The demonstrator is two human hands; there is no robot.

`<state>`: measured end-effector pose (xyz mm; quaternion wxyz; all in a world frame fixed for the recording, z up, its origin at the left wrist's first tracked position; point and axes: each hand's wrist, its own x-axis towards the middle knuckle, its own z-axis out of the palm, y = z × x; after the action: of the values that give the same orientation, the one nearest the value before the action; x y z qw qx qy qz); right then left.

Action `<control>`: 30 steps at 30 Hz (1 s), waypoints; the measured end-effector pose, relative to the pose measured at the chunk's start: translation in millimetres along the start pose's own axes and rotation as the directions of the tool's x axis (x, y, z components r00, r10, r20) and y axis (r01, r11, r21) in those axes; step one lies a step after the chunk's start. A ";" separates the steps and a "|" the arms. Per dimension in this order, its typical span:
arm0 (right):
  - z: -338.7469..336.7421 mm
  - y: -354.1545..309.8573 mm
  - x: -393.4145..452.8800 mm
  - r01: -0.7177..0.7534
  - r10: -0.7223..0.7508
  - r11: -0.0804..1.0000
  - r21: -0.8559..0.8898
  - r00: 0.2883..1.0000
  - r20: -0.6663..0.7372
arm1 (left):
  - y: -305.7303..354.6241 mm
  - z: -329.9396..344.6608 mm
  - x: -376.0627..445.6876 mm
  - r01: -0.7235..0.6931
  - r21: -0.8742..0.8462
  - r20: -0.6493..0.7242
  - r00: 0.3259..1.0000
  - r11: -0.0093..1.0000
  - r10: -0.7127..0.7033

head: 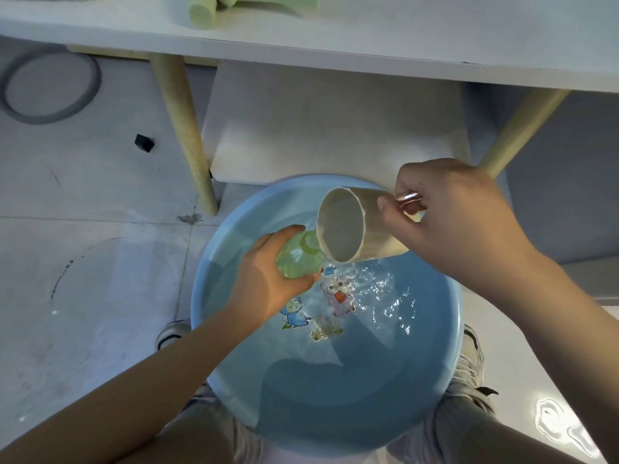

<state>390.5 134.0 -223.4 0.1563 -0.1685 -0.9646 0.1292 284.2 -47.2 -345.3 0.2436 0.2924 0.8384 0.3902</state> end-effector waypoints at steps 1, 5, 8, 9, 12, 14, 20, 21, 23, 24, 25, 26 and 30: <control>0.3 0.4 0.1 0.011 -0.011 1.000 -0.007 1.000 -0.009 | 0.0 -0.1 -0.4 0.004 -0.001 0.001 1.000 1.000 -0.004; 3.6 0.7 0.3 0.031 -0.032 0.999 -0.037 0.999 -0.026 | 0.9 -0.6 -0.8 0.007 0.013 -0.006 1.000 1.000 -0.007; 6.4 1.9 0.8 0.049 -0.050 0.999 -0.020 0.998 -0.037 | 0.4 0.0 -0.7 0.009 0.027 -0.009 1.000 1.000 -0.009; 6.7 2.5 0.9 0.050 -0.051 0.999 -0.017 0.998 -0.041 | 0.4 0.1 -0.9 0.008 0.028 -0.009 1.000 1.000 -0.008; 7.7 3.0 0.4 0.052 -0.053 0.998 -0.019 0.997 -0.051 | 1.3 0.1 -1.1 0.021 0.012 0.002 1.000 1.000 -0.021; 9.0 2.2 0.4 0.061 -0.061 0.998 -0.015 0.996 -0.057 | 2.3 0.2 -0.8 0.030 0.005 0.008 1.000 1.000 -0.030; 12.1 1.5 0.2 0.103 -0.104 0.995 -0.010 0.991 -0.089 | 4.4 -0.7 -1.7 0.057 0.013 0.019 0.998 0.998 -0.058; 12.3 1.1 0.1 0.107 -0.107 0.994 -0.012 0.990 -0.090 | 4.7 -1.1 -1.9 0.059 0.008 0.021 0.998 0.998 -0.059; 12.1 0.2 0.8 0.115 -0.117 0.993 -0.020 0.989 -0.093 | 5.7 -1.1 -2.1 0.059 0.008 0.028 0.998 0.998 -0.060; 12.1 -0.4 0.9 0.121 -0.123 0.992 -0.024 0.988 -0.095 | 6.1 -0.7 -2.5 0.058 0.007 0.027 0.998 0.998 -0.058; 12.0 -0.9 1.3 0.126 -0.129 0.992 -0.029 0.987 -0.100 | 6.5 -0.5 -2.1 0.056 0.006 0.022 0.998 0.998 -0.056; 12.2 -1.3 1.0 0.130 -0.133 0.991 -0.036 0.986 -0.104 | 6.8 -0.4 -2.2 0.059 0.006 0.018 0.998 0.998 -0.059; 11.7 -1.8 1.6 0.144 -0.149 0.988 -0.061 0.984 -0.099 | 8.9 -0.7 -2.1 0.072 0.010 0.019 0.997 0.997 -0.072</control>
<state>384.5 130.7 -233.2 0.2106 -0.1078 -0.9681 0.0825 287.9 -44.3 -337.5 0.2640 0.2669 0.8478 0.3745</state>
